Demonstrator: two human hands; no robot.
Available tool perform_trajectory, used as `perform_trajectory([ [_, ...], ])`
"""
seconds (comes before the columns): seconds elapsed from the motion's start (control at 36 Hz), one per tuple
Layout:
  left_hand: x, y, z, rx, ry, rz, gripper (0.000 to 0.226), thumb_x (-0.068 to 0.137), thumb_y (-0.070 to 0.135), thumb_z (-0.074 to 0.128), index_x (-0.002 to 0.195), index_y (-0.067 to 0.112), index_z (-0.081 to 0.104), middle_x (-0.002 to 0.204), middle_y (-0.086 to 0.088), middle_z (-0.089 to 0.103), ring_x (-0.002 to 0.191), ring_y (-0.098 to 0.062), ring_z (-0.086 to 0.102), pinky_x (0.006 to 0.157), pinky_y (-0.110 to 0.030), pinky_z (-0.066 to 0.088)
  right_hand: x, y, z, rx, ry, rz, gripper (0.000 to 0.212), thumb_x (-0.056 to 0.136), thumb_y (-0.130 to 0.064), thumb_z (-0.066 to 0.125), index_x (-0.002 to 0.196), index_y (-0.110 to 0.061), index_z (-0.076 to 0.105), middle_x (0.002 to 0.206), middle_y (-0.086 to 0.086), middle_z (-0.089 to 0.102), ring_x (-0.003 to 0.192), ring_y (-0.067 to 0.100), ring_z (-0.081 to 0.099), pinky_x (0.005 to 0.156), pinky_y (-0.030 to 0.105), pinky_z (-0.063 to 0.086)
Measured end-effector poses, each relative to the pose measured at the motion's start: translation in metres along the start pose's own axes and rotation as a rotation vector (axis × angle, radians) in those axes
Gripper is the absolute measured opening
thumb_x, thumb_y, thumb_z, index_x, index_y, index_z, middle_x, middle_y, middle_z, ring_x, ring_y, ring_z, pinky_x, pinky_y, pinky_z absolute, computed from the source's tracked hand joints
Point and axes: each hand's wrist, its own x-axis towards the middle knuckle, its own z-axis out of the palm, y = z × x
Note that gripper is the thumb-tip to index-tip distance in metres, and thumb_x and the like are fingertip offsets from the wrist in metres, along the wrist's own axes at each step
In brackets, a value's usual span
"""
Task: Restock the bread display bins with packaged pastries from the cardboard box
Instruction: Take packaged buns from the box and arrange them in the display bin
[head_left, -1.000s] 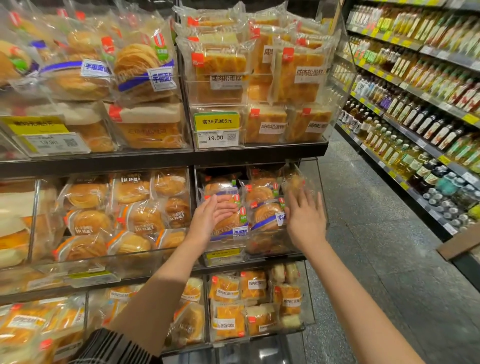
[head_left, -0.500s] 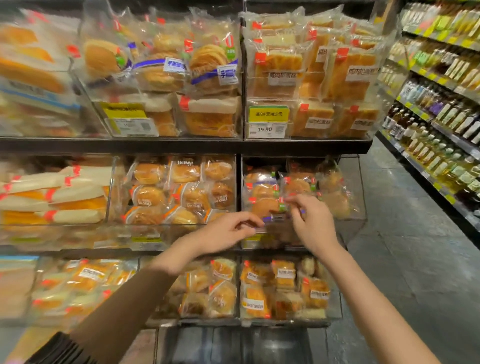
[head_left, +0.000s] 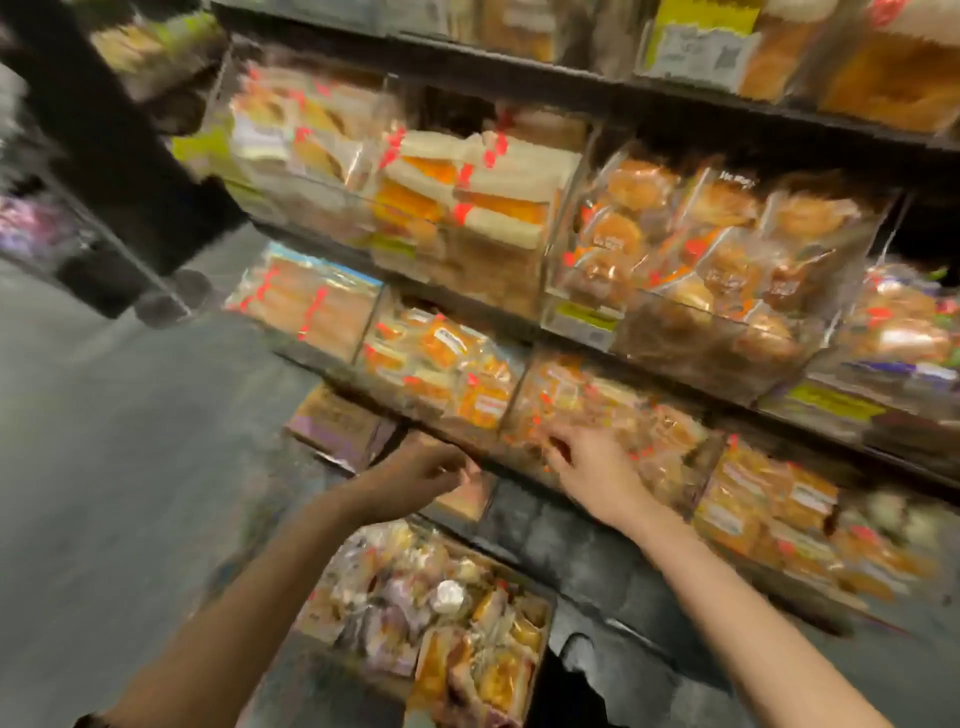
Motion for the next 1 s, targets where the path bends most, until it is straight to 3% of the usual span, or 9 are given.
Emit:
perform_trajectory([
  [0.06, -0.020, -0.043, 0.011, -0.056, 0.013, -0.083, 0.026, 0.099, 0.018, 0.050, 0.123, 0.012, 0.057, 0.114, 0.000, 0.060, 0.103, -0.011, 0.058, 0.076, -0.018, 0.036, 0.002, -0.011, 0.038, 0.001, -0.094, 0.011, 0.021, 0.094, -0.012, 0.052, 0.108, -0.015, 0.068, 0.100, 0.006, 0.071, 0.089, 0.026, 0.065, 0.070, 0.033, 0.047],
  [0.17, -0.059, -0.119, 0.042, -0.249, 0.071, -0.193, 0.017, 0.095, 0.019, 0.057, 0.108, 0.025, 0.064, 0.108, 0.006, 0.067, 0.101, -0.009, 0.061, 0.095, -0.039, 0.048, -0.002, -0.016, 0.121, -0.019, -0.315, 0.070, 0.024, 0.091, -0.007, 0.052, 0.111, -0.013, 0.064, 0.110, 0.005, 0.067, 0.091, 0.024, 0.063, 0.075, 0.036, 0.050],
  [0.33, -0.085, -0.204, 0.092, -0.275, 0.073, -0.255, 0.039, 0.090, 0.038, 0.051, 0.115, 0.014, 0.068, 0.117, 0.003, 0.065, 0.109, -0.011, 0.058, 0.094, -0.024, 0.042, -0.015, 0.001, 0.240, -0.130, -0.531, 0.165, 0.031, 0.091, -0.014, 0.054, 0.120, -0.017, 0.061, 0.111, 0.009, 0.068, 0.101, 0.027, 0.064, 0.081, 0.037, 0.052],
  [0.42, -0.083, -0.242, 0.121, -0.326, 0.040, -0.318, 0.020, 0.097, 0.021, 0.054, 0.111, 0.016, 0.068, 0.110, 0.009, 0.060, 0.109, -0.011, 0.053, 0.085, -0.009, 0.035, -0.022, 0.018, 0.292, -0.195, -0.603, 0.253, 0.034, 0.089, -0.018, 0.051, 0.122, -0.015, 0.060, 0.110, 0.011, 0.068, 0.099, 0.028, 0.064, 0.079, 0.036, 0.053],
  [0.53, -0.071, -0.277, 0.159, -0.400, 0.033, -0.353, 0.019, 0.097, 0.021, 0.053, 0.110, 0.022, 0.067, 0.112, 0.005, 0.064, 0.110, -0.012, 0.056, 0.092, -0.020, 0.039, -0.026, 0.053, 0.350, -0.257, -0.660, 0.333, 0.033, 0.089, -0.019, 0.053, 0.120, -0.012, 0.060, 0.111, 0.006, 0.065, 0.100, 0.023, 0.062, 0.082, 0.035, 0.054],
  [0.61, -0.056, -0.295, 0.186, -0.442, 0.053, -0.349, 0.018, 0.097, 0.019, 0.054, 0.109, 0.018, 0.067, 0.090, 0.010, 0.063, 0.083, 0.000, 0.059, 0.069, -0.005, 0.038, -0.021, 0.079, 0.385, -0.277, -0.676, 0.381, 0.031, 0.089, -0.015, 0.056, 0.120, -0.013, 0.061, 0.119, 0.009, 0.062, 0.109, 0.026, 0.059, 0.086, 0.033, 0.049],
  [0.69, -0.037, -0.310, 0.216, -0.530, 0.087, -0.360, 0.017, 0.096, 0.015, 0.055, 0.108, 0.015, 0.066, 0.102, 0.004, 0.064, 0.098, -0.010, 0.061, 0.080, -0.010, 0.044, -0.011, 0.108, 0.417, -0.309, -0.670, 0.429, 0.036, 0.088, -0.015, 0.057, 0.121, -0.001, 0.055, 0.114, 0.018, 0.062, 0.105, 0.032, 0.059, 0.073, 0.032, 0.044],
  [0.83, -0.007, -0.335, 0.264, -0.653, 0.088, -0.401, 0.014, 0.094, 0.011, 0.056, 0.100, 0.020, 0.065, 0.105, -0.005, 0.067, 0.106, -0.021, 0.062, 0.100, -0.044, 0.045, 0.027, 0.144, 0.460, -0.173, -0.650, 0.540, 0.030, 0.092, -0.013, 0.052, 0.118, 0.002, 0.059, 0.099, 0.020, 0.065, 0.089, 0.034, 0.064, 0.067, 0.037, 0.050],
  [1.0, 0.024, -0.358, 0.305, -0.791, 0.122, -0.466, 0.025, 0.096, 0.006, 0.050, 0.091, 0.028, 0.063, 0.095, 0.003, 0.070, 0.090, -0.007, 0.067, 0.087, -0.022, 0.050, 0.062, 0.181, 0.516, 0.394, -0.535, 0.938, 0.067, 0.097, -0.005, 0.050, 0.153, -0.020, 0.016, 0.126, 0.015, 0.049, 0.088, 0.028, 0.057, 0.065, 0.025, 0.054],
])
